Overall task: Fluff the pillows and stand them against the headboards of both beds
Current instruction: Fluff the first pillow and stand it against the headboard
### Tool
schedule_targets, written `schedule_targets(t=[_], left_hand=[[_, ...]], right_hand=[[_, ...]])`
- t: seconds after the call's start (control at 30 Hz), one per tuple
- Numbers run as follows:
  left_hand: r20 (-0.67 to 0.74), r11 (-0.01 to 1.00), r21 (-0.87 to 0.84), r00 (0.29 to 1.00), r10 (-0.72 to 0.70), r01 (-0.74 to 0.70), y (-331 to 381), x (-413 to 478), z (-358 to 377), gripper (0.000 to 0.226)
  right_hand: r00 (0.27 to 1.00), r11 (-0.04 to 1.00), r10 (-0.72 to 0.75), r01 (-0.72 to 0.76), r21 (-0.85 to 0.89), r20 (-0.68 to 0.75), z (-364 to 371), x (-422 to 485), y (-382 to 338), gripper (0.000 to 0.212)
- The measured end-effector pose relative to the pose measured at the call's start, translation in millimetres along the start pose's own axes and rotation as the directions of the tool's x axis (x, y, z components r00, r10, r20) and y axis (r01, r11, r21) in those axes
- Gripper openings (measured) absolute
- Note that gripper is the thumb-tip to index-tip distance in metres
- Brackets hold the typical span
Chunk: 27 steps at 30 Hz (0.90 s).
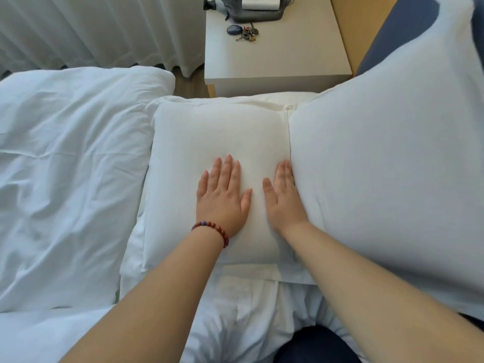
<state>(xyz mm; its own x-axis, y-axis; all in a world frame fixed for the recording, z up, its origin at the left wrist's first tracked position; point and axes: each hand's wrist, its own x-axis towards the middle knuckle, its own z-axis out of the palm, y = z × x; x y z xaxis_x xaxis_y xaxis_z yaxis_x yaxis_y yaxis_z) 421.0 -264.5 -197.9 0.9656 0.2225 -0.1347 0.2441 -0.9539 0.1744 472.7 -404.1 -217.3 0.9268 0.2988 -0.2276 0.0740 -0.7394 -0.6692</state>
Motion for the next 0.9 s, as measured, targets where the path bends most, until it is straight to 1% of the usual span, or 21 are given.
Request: schedule_targets(t=[0.07, 0.13, 0.17, 0.23, 0.3, 0.37, 0.47, 0.53, 0.57, 0.6, 0.67, 0.73, 0.8, 0.83, 0.9], left_hand=[[0.012, 0.998, -0.064, 1.0, 0.02, -0.02, -1, -10, -4, 0.065], [0.025, 0.992, -0.112, 0.998, 0.053, -0.05, 1, -34, -3, 0.063], [0.046, 0.991, -0.117, 0.996, 0.075, -0.069, 4, -49, -2, 0.063], [0.106, 0.989, -0.121, 0.989, 0.103, -0.09, 10, -75, -2, 0.062], [0.168, 0.985, -0.159, 0.982, 0.089, -0.062, 16, -84, -6, 0.061], [0.199, 0.974, -0.225, 0.978, 0.059, -0.013, 23, -82, -19, 0.058], [0.219, 0.941, -0.335, 0.975, 0.02, 0.056, 33, -70, -47, 0.055], [0.237, 0.897, -0.435, 0.971, 0.026, 0.082, 42, -66, -66, 0.051], [0.242, 0.878, -0.474, 0.969, 0.052, 0.071, 49, -66, -75, 0.048], [0.235, 0.863, -0.503, 0.968, 0.089, 0.042, 58, -65, -85, 0.045], [0.167, 0.831, -0.552, 0.968, 0.185, -0.063, 81, -64, -105, 0.039], [0.059, 0.784, -0.573, 0.943, 0.328, -0.237, 112, -62, -125, 0.034], [-0.047, 0.723, -0.526, 0.864, 0.501, -0.448, 147, -57, -141, 0.031], [-0.088, 0.688, -0.476, 0.808, 0.583, -0.548, 164, -53, -148, 0.031], [-0.141, 0.603, -0.338, 0.672, 0.727, -0.723, 195, -39, -159, 0.032]], right_hand=[[0.998, 0.999, -0.047, 0.047, 0.011, -0.037, 3, -35, 6, 0.072], [0.998, 0.998, -0.062, 0.063, 0.023, -0.025, 10, -83, 14, 0.076], [0.999, 0.999, -0.043, 0.042, 0.031, 0.006, 12, -99, 19, 0.077], [0.997, 0.998, 0.038, -0.042, 0.054, 0.067, 9, -104, 19, 0.08], [0.984, 0.988, 0.132, -0.141, 0.066, 0.123, -4, -91, 8, 0.073], [0.975, 0.982, 0.161, -0.174, 0.072, 0.154, -22, -85, -7, 0.068], [0.99, 0.989, 0.093, -0.104, 0.102, 0.108, -58, -102, -24, 0.063], [0.999, 0.996, 0.038, -0.039, 0.077, 0.025, -89, -121, -33, 0.06], [0.999, 0.998, 0.017, -0.016, 0.057, -0.028, -105, -130, -37, 0.058], [0.996, 0.999, 0.001, 0.002, 0.038, -0.085, -122, -139, -40, 0.056], [0.981, 1.0, -0.02, 0.023, 0.012, -0.194, -156, -154, -42, 0.054], [0.961, 0.999, -0.025, 0.016, -0.036, -0.275, -187, -165, -37, 0.053], [0.939, 0.996, -0.009, -0.02, -0.082, -0.343, -211, -173, -27, 0.052], [0.929, 0.995, 0.017, -0.053, -0.088, -0.371, -219, -177, -21, 0.052], [0.911, 0.989, 0.088, -0.128, -0.072, -0.402, -231, -182, -9, 0.051]])
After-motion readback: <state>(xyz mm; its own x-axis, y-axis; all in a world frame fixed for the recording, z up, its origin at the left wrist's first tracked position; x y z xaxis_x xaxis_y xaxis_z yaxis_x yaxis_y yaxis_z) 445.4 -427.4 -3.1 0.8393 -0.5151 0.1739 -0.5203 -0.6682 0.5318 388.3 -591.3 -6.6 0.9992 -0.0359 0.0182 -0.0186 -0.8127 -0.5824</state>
